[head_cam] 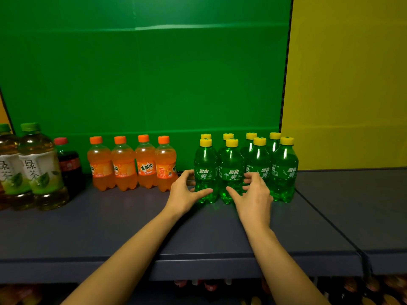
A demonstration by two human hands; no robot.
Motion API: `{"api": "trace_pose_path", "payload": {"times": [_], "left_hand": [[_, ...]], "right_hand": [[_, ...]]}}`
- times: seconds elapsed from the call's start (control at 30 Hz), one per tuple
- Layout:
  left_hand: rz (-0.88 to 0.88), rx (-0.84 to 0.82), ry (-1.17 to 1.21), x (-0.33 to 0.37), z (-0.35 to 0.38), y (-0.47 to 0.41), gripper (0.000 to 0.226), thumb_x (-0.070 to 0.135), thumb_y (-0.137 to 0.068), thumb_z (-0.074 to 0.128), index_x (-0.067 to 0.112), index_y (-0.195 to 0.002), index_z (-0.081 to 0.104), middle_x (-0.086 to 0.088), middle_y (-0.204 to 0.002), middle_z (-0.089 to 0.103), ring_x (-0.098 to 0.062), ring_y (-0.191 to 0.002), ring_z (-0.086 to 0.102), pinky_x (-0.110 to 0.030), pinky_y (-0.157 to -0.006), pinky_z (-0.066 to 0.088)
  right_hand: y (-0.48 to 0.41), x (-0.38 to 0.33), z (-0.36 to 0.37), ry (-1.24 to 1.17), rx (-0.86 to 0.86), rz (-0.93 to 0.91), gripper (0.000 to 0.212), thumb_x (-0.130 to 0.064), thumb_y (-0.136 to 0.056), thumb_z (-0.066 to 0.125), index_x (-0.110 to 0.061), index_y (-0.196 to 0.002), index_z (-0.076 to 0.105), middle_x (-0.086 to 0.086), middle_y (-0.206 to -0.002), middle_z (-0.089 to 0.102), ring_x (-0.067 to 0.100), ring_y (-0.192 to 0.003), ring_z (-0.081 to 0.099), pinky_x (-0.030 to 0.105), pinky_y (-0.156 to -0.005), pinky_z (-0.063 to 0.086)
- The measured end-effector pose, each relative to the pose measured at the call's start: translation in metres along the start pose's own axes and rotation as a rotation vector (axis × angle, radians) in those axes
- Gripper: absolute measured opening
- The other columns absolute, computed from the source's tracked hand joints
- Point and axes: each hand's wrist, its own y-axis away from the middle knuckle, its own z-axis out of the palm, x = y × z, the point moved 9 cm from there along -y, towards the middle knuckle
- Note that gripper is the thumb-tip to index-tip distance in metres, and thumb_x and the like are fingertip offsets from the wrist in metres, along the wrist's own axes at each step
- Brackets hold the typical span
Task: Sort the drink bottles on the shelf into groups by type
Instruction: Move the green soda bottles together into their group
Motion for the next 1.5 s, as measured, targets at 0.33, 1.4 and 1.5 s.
{"api": "trace_pose_path", "payload": {"times": [0.33, 1.4, 1.5], "left_hand": [[-0.003, -0.007, -0.044, 0.009, 0.004, 0.007, 0.076, 0.025, -0.071, 0.077, 0.007, -0.133, 0.037, -0.012, -0.132, 0.049, -0.011, -0.107, 0.044, -0.022, -0.088, 0.038], [-0.256, -0.027, 0.156, 0.001, -0.002, 0.007, 0.092, 0.031, -0.073, 0.073, 0.011, -0.144, 0.018, -0.008, -0.151, 0.026, -0.024, -0.138, 0.027, -0.036, -0.111, 0.026], [-0.190, 0.117, 0.128, 0.004, -0.045, 0.024, 0.064, 0.025, -0.077, 0.070, 0.013, -0.131, 0.038, -0.009, -0.133, 0.048, -0.022, -0.121, 0.048, -0.038, -0.104, 0.040]], "right_hand": [[0.001, -0.001, -0.002, -0.023, -0.022, -0.036, 0.046, -0.025, -0.079, 0.070, -0.013, -0.118, 0.049, 0.003, -0.119, 0.057, 0.018, -0.098, 0.060, 0.037, -0.085, 0.047], [-0.061, 0.085, -0.067, -0.231, -0.079, 0.107, 0.080, -0.032, -0.073, 0.074, -0.009, -0.138, 0.032, 0.013, -0.142, 0.033, 0.028, -0.126, 0.042, 0.045, -0.104, 0.039], [-0.052, 0.071, -0.097, -0.147, 0.070, -0.013, 0.041, -0.017, -0.080, 0.068, -0.007, -0.117, 0.051, 0.018, -0.122, 0.048, 0.020, -0.098, 0.056, 0.036, -0.086, 0.046]]}}
